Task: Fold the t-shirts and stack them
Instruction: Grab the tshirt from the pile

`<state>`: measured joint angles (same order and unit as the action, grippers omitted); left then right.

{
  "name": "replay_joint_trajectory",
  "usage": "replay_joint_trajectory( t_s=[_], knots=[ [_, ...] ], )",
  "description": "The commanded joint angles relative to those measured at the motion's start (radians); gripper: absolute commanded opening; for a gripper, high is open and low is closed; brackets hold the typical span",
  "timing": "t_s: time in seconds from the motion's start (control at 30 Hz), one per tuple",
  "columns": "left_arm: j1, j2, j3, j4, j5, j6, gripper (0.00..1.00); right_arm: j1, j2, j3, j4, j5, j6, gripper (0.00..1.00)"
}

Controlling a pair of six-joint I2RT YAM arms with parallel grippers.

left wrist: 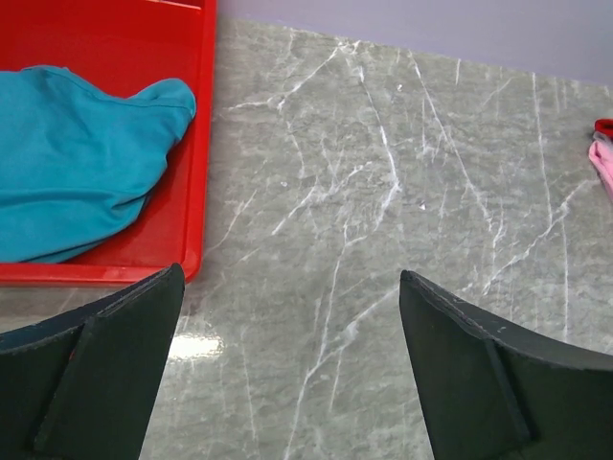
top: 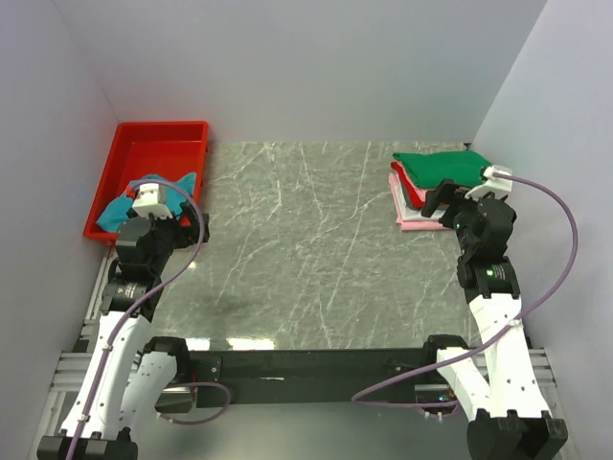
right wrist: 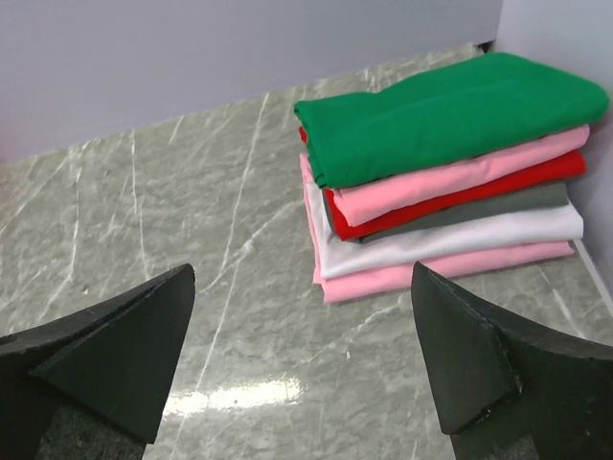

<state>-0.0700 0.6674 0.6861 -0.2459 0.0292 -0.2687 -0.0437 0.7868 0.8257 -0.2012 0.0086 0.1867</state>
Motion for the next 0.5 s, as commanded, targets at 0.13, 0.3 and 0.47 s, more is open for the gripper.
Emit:
replay_joint_trajectory(
  t_s=[0.13,0.3,0.47],
  knots=[
    [0.031,0.047,0.021,0.106,0.066,-0.108,0.99,-0.007,-0.024,-0.025,-0.022,-0.240,-0.272,1.00],
    [0.100,0.162,0.114,0.122,0.066,-0.208,0.99,-0.008,-0.023,-0.025,-0.066,-0.444,-0.358,1.00],
    [0.247,0.404,0.222,0.085,0.029,-0.361,0.99,-0.008,-0.009,-0.016,-0.090,-0.481,-0.374,0.99]
  ],
)
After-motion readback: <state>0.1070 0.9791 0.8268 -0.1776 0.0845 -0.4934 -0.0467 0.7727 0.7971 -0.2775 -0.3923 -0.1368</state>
